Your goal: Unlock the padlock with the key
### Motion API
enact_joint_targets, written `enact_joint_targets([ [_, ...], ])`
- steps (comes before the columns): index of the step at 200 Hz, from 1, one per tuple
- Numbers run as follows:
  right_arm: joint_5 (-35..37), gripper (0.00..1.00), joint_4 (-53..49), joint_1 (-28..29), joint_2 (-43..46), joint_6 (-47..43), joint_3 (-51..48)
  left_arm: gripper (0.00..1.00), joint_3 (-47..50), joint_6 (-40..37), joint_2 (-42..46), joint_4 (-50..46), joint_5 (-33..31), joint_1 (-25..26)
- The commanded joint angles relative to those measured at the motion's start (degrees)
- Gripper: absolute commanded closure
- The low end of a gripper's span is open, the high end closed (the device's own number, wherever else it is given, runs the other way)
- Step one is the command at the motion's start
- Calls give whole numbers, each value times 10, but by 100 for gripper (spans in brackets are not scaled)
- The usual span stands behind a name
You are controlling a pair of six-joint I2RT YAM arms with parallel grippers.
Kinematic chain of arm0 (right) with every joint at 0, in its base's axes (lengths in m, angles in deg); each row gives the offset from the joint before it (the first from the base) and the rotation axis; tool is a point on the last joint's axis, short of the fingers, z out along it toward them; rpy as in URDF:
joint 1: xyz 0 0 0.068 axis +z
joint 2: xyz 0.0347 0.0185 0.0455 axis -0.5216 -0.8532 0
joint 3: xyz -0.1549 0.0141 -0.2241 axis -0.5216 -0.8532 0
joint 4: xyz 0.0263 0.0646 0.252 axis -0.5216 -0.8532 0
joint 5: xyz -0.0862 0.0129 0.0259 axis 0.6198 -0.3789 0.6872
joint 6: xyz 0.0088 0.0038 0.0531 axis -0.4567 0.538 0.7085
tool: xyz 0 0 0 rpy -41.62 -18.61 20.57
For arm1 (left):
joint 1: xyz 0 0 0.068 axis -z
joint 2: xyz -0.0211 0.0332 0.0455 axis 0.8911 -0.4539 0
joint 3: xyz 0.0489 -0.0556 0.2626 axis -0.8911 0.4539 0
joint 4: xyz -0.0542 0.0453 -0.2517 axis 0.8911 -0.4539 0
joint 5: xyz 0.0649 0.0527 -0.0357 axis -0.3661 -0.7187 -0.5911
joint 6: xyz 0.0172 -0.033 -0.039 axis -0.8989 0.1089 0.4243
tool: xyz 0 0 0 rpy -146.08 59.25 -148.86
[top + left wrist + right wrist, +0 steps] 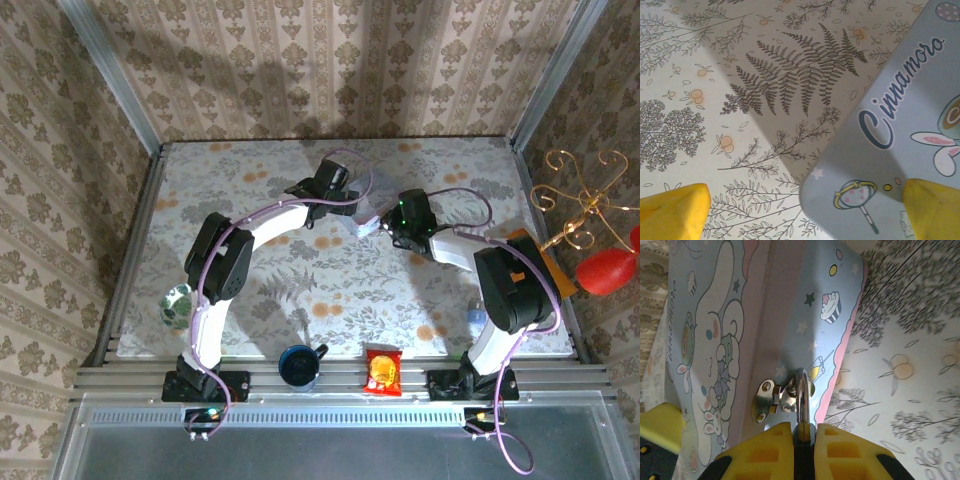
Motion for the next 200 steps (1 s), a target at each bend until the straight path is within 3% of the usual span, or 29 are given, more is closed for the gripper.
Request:
enact_joint_targets([
  [1,81,100,-36,-13,33,-38,25,2,22,-5,-1,-68,-15,-4],
  [61,-93,100,32,-42,-13,-50,48,2,23,-5,2,-68,-12,-5],
  [119,-255,100,97,-53,-15,-77,-35,0,49,-49,57,-41,42,-4],
  [150,-284,100,67,-62,15,-119,-60,0,61,-120,95,-37,102,12],
  [200,-309,100,42,-89,33,-159,-76,0,60,-233,93,-83,25,89],
])
